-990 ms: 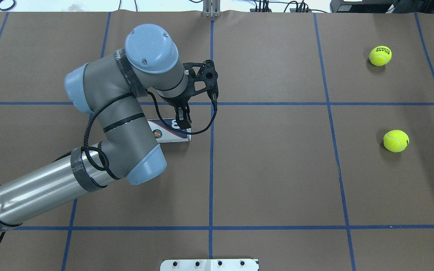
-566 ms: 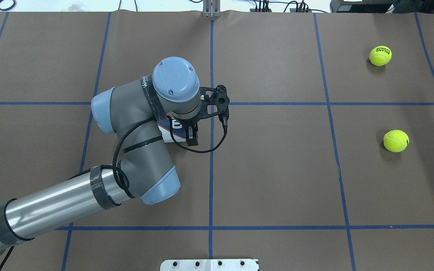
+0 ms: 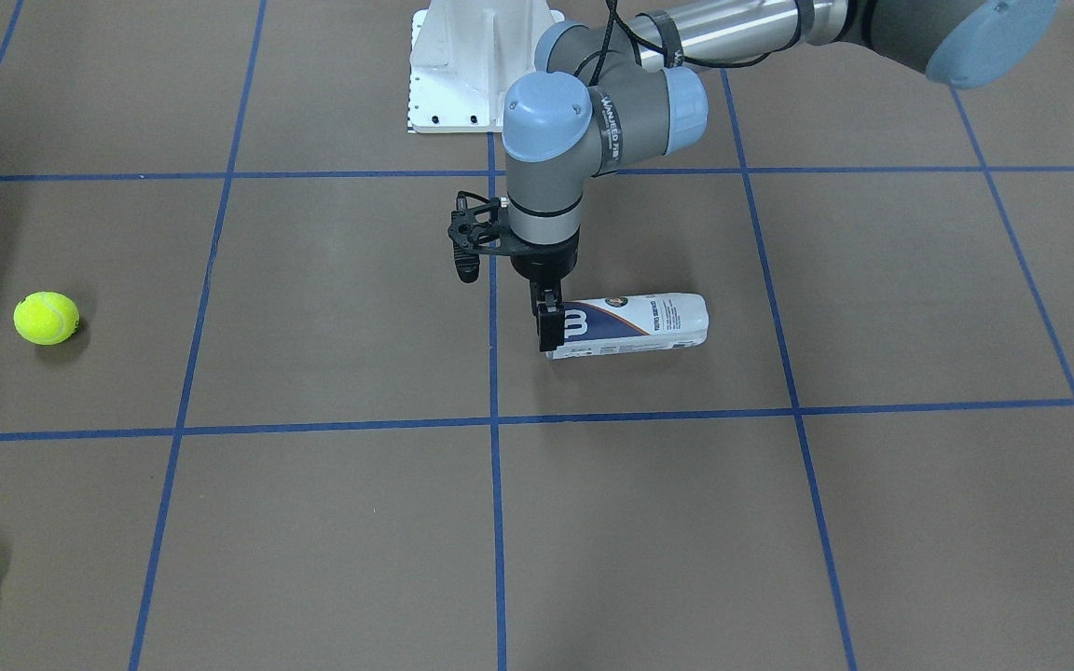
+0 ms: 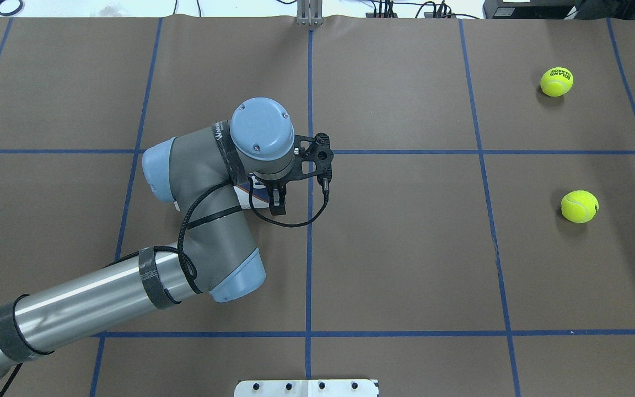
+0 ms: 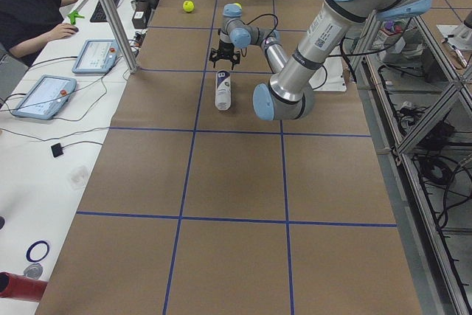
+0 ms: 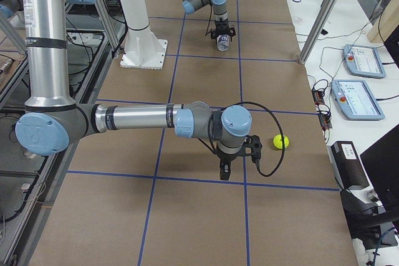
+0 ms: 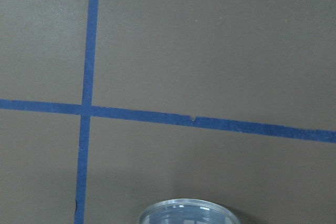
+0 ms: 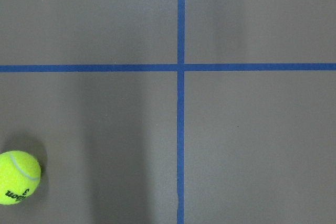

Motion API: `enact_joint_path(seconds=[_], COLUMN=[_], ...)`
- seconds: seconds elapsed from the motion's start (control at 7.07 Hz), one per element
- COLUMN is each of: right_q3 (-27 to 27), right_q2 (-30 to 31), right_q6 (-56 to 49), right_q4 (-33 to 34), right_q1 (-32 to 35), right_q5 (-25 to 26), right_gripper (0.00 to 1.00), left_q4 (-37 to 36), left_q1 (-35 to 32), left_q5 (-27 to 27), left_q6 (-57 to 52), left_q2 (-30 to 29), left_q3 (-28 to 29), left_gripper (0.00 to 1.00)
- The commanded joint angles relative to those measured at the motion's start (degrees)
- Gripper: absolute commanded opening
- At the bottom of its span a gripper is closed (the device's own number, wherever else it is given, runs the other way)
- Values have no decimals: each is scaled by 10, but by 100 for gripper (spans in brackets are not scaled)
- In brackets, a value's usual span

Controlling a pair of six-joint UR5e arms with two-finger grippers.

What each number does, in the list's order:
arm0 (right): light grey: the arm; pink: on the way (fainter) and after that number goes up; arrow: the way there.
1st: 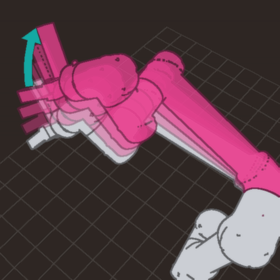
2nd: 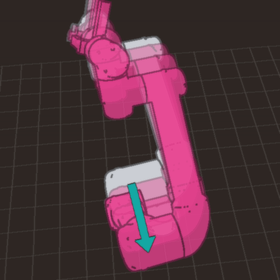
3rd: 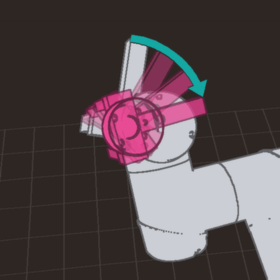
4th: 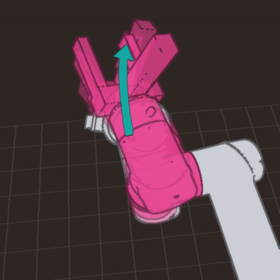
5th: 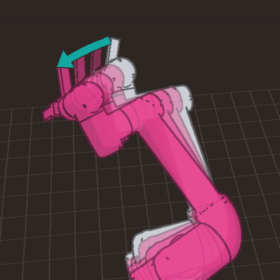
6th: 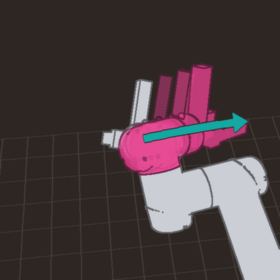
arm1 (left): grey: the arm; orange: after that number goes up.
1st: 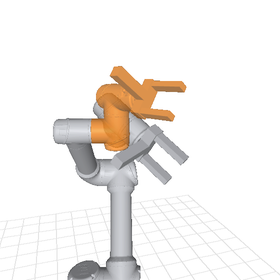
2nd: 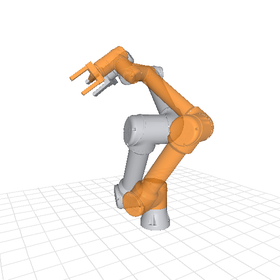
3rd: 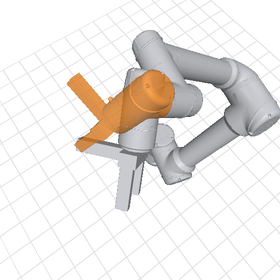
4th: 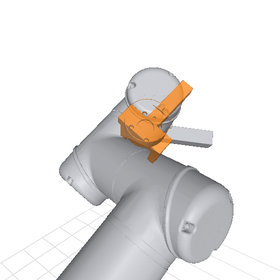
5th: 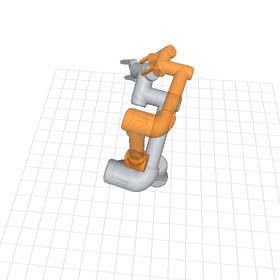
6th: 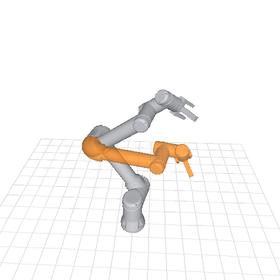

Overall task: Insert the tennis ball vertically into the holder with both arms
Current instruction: 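Close the left gripper around the open end of the can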

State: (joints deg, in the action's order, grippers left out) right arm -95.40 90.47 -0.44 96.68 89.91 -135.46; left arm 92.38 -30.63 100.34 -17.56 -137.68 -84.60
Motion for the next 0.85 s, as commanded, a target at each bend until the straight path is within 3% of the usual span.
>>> enact_joint_path(seconds=[0.0,0.71], right_q3=[0,14], right_q2=[0,-3], right_q6=[0,0], right_q4=[0,-2], right_q1=[0,0], right_q5=[0,0], right_gripper=[99,99], left_q4=[9,10], left_q1=[1,5], left_q5=[-1,-1], left_q6=[-1,0], left_q2=[2,3], left_q3=[8,21], left_gripper=[100,100])
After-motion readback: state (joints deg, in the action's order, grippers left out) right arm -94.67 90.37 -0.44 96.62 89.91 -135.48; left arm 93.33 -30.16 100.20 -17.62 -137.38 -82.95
